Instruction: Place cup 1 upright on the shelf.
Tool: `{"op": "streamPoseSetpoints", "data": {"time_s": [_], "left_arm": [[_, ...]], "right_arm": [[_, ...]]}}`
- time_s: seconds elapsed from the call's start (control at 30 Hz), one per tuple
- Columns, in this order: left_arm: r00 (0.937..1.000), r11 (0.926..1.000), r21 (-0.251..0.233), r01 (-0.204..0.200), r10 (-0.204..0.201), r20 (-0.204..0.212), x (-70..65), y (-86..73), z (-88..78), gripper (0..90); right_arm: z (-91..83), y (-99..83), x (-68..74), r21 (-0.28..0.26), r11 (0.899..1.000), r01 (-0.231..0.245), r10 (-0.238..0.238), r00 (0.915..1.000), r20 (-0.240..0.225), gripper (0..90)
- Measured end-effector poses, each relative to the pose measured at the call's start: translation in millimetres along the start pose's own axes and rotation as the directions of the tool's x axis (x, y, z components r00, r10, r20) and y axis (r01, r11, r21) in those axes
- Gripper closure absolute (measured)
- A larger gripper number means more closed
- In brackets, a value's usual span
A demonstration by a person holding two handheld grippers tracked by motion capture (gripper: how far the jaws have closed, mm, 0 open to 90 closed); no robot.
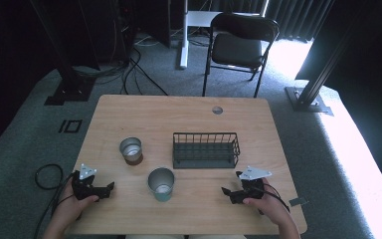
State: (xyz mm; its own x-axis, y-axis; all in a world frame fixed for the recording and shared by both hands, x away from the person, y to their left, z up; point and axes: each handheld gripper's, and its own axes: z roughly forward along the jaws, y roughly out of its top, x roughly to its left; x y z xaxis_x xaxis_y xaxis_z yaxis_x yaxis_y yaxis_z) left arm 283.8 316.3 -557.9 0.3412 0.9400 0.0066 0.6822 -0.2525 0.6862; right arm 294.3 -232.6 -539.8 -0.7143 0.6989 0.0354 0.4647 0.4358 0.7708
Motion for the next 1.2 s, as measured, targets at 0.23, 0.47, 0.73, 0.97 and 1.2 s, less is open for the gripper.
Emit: {"op": "streamPoseSetpoints", "data": {"time_s": [0.23, 0.47, 0.73, 0.97, 1.2], "left_arm": [[1.0, 1.0, 0.0, 0.0, 0.0, 0.0, 0.0, 0.0, 0.0, 0.5], [1.0, 1.0, 0.0, 0.0, 0.0, 0.0, 0.0, 0.0, 0.0, 0.5], [1.0, 1.0, 0.0, 0.0, 0.0, 0.0, 0.0, 0.0, 0.0, 0.5], [1.0, 1.0, 0.0, 0.0, 0.0, 0.0, 0.0, 0.0, 0.0, 0.5], [1.0, 1.0, 0.0, 0.0, 0.0, 0.0, 0.0, 0.0, 0.0, 0.5]], "right_arm": [[10.2, 12.2, 16.2, -0.008, 0.999, 0.046, -0.046, 0.9974, -0.055, 12.7], [19.1, 18.9, 27.2, -0.008, 0.998, 0.064, -0.065, 0.9939, -0.09, 12.8], [30.7, 27.9, 41.6, -0.025, 0.995, 0.099, -0.102, 0.9851, -0.138, 12.8], [38.9, 36.8, 52.9, -0.049, 0.992, 0.114, -0.121, 0.9777, -0.172, 12.9], [47.0, 44.4, 64.4, -0.063, 0.989, 0.136, -0.146, 0.9688, -0.201, 13.0]]}}
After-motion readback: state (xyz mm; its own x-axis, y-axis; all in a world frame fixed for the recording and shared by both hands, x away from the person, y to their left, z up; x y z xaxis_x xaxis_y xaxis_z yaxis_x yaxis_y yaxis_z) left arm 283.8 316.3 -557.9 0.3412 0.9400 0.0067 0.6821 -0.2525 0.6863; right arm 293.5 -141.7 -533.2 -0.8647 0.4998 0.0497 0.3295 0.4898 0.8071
